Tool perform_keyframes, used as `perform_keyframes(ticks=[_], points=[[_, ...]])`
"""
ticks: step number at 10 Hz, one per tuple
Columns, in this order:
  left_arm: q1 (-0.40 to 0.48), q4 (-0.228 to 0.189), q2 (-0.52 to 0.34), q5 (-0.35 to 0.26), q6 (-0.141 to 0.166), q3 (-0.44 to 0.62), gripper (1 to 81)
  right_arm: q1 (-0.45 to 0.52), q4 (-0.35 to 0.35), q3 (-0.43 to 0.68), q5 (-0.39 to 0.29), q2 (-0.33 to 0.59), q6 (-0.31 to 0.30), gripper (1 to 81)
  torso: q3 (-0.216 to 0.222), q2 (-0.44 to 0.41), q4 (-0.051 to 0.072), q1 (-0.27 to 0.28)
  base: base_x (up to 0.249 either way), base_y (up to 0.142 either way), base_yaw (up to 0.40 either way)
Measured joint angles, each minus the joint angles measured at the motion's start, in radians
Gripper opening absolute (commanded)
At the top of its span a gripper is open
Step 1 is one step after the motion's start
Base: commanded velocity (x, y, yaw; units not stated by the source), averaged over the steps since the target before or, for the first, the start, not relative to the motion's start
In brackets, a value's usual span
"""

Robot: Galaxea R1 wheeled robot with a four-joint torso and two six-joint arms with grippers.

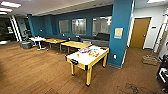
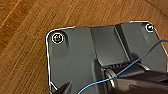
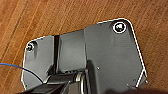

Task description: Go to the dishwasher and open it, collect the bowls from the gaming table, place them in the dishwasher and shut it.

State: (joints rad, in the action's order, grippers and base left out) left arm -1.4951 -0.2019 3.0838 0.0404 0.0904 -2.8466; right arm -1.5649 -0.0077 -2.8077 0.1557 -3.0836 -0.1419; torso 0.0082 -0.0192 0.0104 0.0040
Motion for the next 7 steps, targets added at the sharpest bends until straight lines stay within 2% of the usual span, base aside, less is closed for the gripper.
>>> perform_keyframes(ticks=[7], points=[[0.001, 0.000, 0.000, 0.002, 0.000, 0.000, 81.1, 0.000, 0.000, 0.000, 0.000, 0.000, 0.000, 81.1, 0.000, 0.000, 0.000, 0.000, 0.000, 0.000, 0.000]])
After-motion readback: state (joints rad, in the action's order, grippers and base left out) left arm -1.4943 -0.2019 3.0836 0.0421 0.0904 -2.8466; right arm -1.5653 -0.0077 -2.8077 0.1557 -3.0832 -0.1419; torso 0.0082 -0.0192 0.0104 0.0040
